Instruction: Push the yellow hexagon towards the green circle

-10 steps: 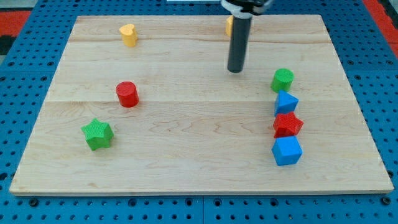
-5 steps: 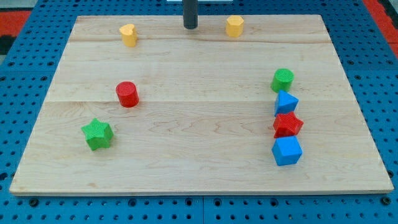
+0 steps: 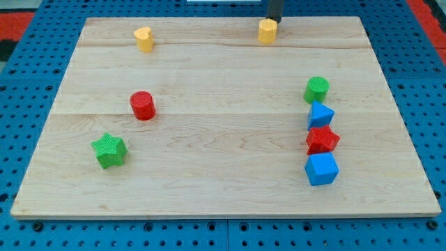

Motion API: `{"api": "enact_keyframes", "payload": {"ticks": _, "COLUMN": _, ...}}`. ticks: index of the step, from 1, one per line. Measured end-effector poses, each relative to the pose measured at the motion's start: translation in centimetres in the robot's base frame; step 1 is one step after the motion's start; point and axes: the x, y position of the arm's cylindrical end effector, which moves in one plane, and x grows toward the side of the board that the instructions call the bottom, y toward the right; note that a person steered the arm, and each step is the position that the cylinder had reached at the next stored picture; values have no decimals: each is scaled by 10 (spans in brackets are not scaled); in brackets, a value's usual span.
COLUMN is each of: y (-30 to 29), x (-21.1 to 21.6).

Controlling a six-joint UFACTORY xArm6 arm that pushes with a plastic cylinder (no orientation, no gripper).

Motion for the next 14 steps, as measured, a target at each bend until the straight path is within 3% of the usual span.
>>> {"api": "enact_keyframes", "payload": {"ticks": 1, "y": 6, "x": 0}}
{"api": "enact_keyframes", "payload": {"ticks": 3, "y": -42, "x": 6}}
{"api": "enact_keyframes", "payload": {"ticks": 10, "y": -34, "x": 63}}
{"api": "enact_keyframes", "payload": {"ticks": 14, "y": 24, "x": 63}}
